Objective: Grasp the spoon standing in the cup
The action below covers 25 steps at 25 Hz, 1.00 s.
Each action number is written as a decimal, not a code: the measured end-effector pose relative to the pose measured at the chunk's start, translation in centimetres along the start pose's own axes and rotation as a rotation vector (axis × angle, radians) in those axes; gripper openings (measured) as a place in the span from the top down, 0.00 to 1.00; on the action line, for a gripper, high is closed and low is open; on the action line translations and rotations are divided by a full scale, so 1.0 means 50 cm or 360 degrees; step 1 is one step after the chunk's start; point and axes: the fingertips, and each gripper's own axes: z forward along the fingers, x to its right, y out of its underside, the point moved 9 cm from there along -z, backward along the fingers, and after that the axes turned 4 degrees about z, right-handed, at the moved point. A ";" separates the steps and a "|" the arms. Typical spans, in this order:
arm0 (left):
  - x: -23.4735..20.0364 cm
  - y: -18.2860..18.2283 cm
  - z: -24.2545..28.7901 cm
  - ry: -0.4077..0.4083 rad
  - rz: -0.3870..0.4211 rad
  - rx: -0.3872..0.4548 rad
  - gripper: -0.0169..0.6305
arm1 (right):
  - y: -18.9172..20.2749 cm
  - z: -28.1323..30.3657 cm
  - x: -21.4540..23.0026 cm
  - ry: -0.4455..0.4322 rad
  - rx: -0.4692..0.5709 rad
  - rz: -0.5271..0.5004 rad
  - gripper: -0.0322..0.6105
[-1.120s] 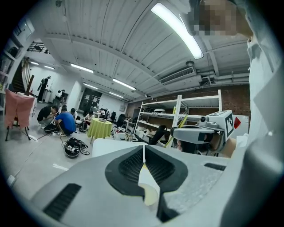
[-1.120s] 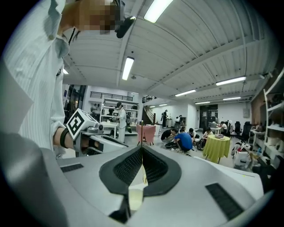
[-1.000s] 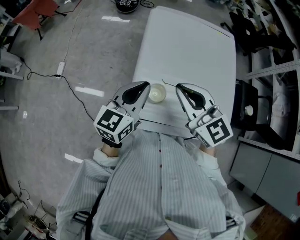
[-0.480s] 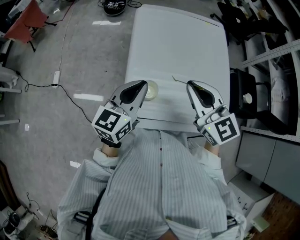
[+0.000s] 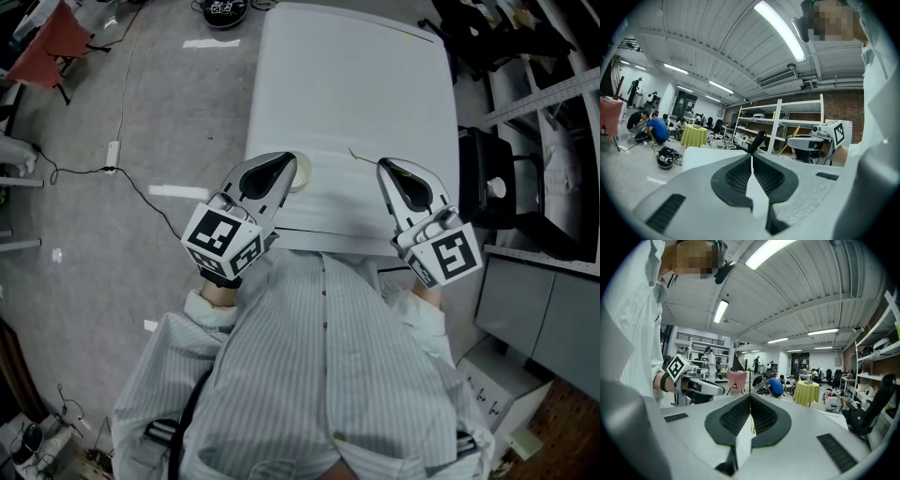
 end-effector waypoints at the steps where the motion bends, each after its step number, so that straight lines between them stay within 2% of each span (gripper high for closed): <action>1: 0.000 0.001 0.000 -0.0001 0.0001 0.0000 0.95 | 0.002 0.001 0.000 -0.0005 -0.0003 -0.0003 0.93; 9: 0.002 0.001 0.001 -0.0006 0.0014 -0.0013 0.95 | 0.011 0.007 -0.005 -0.0038 -0.0033 -0.0018 0.93; 17: 0.000 0.001 0.007 -0.0001 -0.0024 -0.0002 0.95 | 0.019 0.019 0.000 -0.0065 -0.0035 -0.0006 0.93; 25: -0.010 -0.021 0.003 -0.0026 0.0058 0.0036 0.95 | 0.019 0.026 0.004 -0.0087 -0.0036 0.0008 0.93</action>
